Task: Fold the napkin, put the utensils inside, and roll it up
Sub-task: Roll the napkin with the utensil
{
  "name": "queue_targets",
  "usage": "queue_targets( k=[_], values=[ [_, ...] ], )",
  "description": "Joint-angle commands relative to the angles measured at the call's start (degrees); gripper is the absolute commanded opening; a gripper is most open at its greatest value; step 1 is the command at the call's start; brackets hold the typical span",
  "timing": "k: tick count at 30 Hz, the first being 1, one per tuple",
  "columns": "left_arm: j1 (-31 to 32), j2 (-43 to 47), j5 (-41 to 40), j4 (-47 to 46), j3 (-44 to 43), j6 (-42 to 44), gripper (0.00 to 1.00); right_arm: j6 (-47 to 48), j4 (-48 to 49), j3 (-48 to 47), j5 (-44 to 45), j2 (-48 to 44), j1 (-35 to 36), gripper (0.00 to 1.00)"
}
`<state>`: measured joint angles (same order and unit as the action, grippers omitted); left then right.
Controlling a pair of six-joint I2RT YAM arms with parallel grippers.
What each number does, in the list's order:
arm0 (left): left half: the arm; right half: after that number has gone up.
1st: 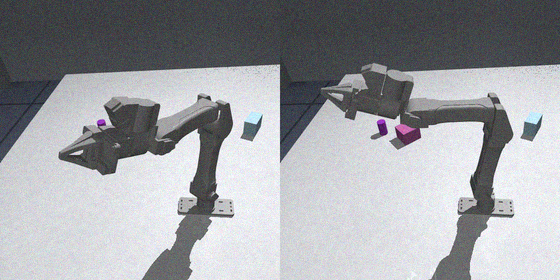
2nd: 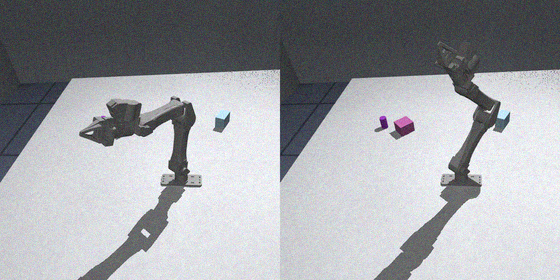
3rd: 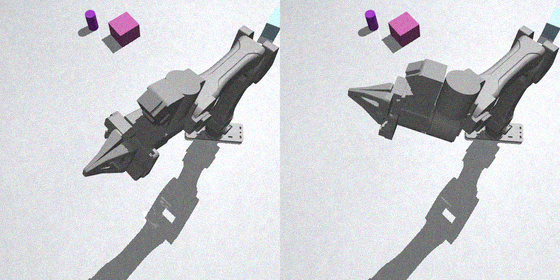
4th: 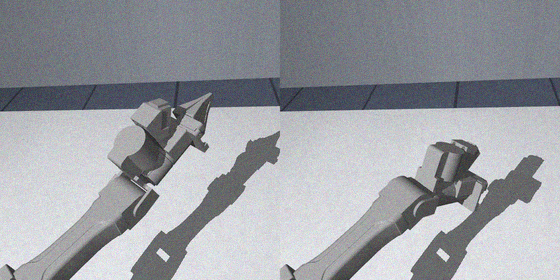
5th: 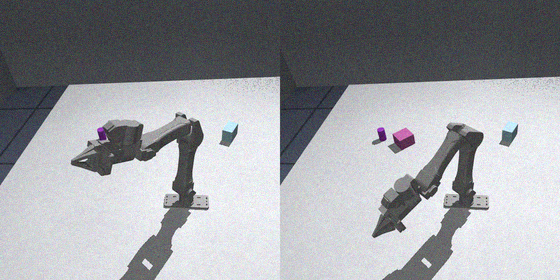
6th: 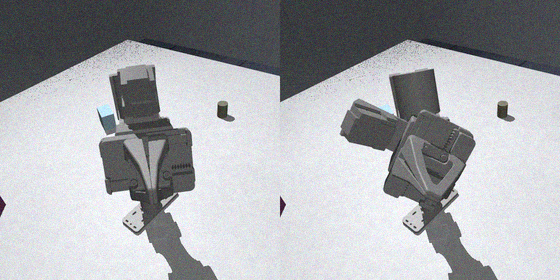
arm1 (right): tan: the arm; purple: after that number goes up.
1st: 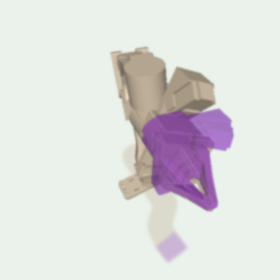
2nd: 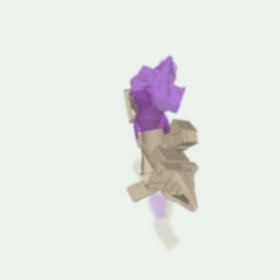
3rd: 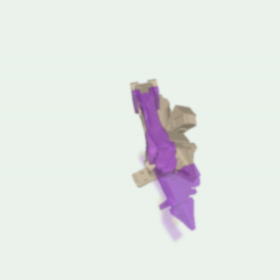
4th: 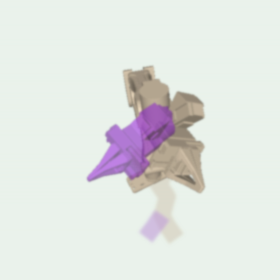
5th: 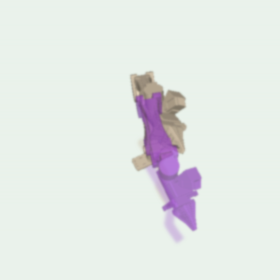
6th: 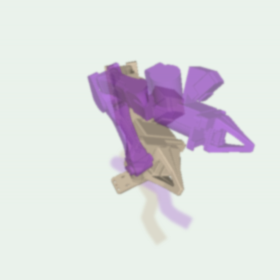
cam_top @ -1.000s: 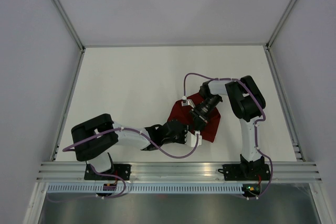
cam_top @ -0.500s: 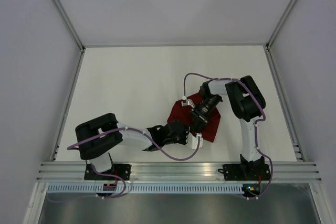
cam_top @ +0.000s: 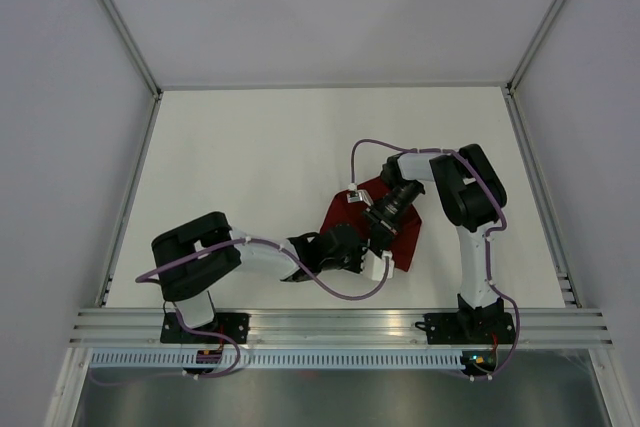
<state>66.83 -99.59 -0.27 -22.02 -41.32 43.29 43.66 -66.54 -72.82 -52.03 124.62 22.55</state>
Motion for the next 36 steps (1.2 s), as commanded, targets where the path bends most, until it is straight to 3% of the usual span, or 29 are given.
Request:
queue_targets(
  k=[1, 3, 8, 15, 28, 36],
  values=[
    [-0.29, -2.98, 6.24, 7.86, -2.53, -1.1, 0.09, 3.89, 12.05, 2.06, 16.43, 2.91, 0.04, 0.13],
    [-0.64, -3.5, 7.91, 11.71, -3.76, -2.41, 0.02, 3.89, 12.14, 2.06, 16.26, 2.3, -0.22, 0.15],
    [-3.45, -4.38, 15.99, 18.85, -8.33, -7.33, 0.02, 3.54, 13.46, 2.68, 15.82, -2.08, -0.92, 0.28],
    [-4.86, -6.75, 20.4, 24.83, -12.99, -10.5, 0.02, 3.01, 11.88, 0.66, 11.96, -8.68, -5.31, 0.47],
    [-9.87, -11.84, 31.29, 30.19, -17.21, -18.67, 0.02, 1.69, 10.12, -4.09, 3.52, -15.27, -16.65, 0.51],
    [-14.0, -17.12, 39.47, 34.06, -21.52, -21.66, 0.02, 2.66, 19.5, 6.62, 0.96, -29.22, -22.19, 0.51]
  ],
)
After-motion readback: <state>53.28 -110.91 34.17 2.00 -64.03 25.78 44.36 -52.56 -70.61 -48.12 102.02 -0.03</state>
